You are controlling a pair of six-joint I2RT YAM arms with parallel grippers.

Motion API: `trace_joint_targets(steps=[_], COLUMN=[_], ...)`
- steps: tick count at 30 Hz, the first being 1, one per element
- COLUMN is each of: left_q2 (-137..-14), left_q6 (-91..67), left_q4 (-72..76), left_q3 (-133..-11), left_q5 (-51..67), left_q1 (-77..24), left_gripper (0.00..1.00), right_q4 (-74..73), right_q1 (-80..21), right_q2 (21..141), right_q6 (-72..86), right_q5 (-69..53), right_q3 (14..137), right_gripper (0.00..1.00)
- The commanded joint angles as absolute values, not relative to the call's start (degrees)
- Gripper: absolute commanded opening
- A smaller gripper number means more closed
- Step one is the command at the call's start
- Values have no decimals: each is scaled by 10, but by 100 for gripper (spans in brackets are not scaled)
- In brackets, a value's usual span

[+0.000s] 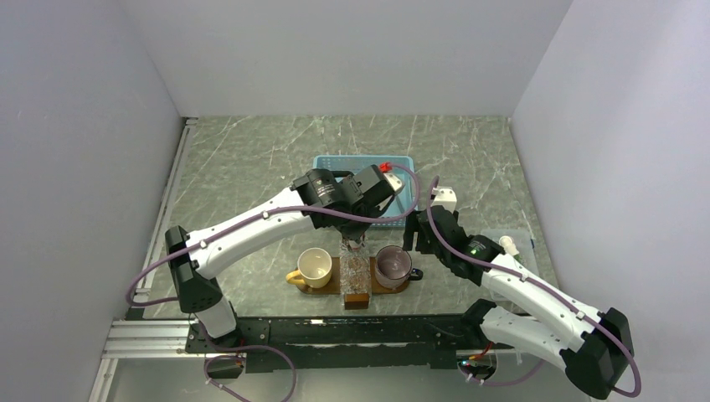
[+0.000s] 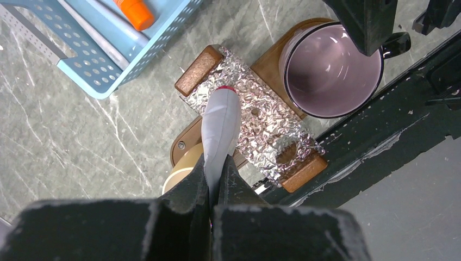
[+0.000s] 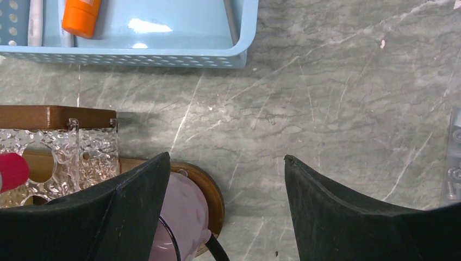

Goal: Prepare toiletry sets of a toothbrush and toothpaste on the tray

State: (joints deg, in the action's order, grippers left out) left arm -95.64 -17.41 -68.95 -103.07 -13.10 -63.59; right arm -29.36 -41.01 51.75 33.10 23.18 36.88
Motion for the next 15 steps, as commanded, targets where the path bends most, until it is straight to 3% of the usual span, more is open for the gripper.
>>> trace_joint_targets(steps=[1,15], left_q2=[-968,-970], left_q6=[-171,-166], left_q4=[-668,-662], left_q3=[-1033,-1021], left_q5=[-126,-132], left_q1=[-638,-635], left_gripper=[0,0], right_q4=[-269,-263], right_q1=[-409,-409], right_q2=[512,515], right_q6=[327,328], right_q5=[229,223], right_q3=[368,361], right_gripper=[79,79])
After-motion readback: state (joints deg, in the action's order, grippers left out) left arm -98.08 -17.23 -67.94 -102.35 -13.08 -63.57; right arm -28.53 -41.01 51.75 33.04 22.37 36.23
